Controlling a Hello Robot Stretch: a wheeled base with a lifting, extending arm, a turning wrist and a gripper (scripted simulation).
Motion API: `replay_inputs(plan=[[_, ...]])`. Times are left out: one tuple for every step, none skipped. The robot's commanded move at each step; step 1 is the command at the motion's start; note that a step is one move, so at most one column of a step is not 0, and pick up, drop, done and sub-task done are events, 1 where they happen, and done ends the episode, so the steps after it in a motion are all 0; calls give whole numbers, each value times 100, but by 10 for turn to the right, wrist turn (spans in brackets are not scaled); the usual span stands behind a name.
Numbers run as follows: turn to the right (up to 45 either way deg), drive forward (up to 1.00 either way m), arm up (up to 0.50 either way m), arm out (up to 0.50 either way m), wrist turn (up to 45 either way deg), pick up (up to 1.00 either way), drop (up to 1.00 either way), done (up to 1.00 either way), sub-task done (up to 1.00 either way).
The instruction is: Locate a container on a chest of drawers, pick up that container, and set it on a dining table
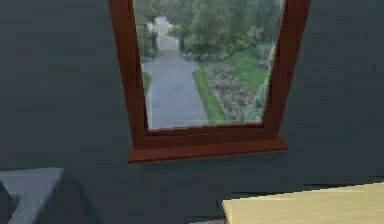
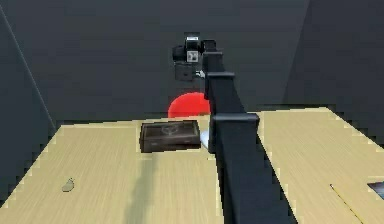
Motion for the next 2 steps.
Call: replay_inputs(plan=[[0, 0, 0, -8, 0, 0, 0, 0, 0], [0, 0, 0, 0, 0, 0, 0, 100, 0]])
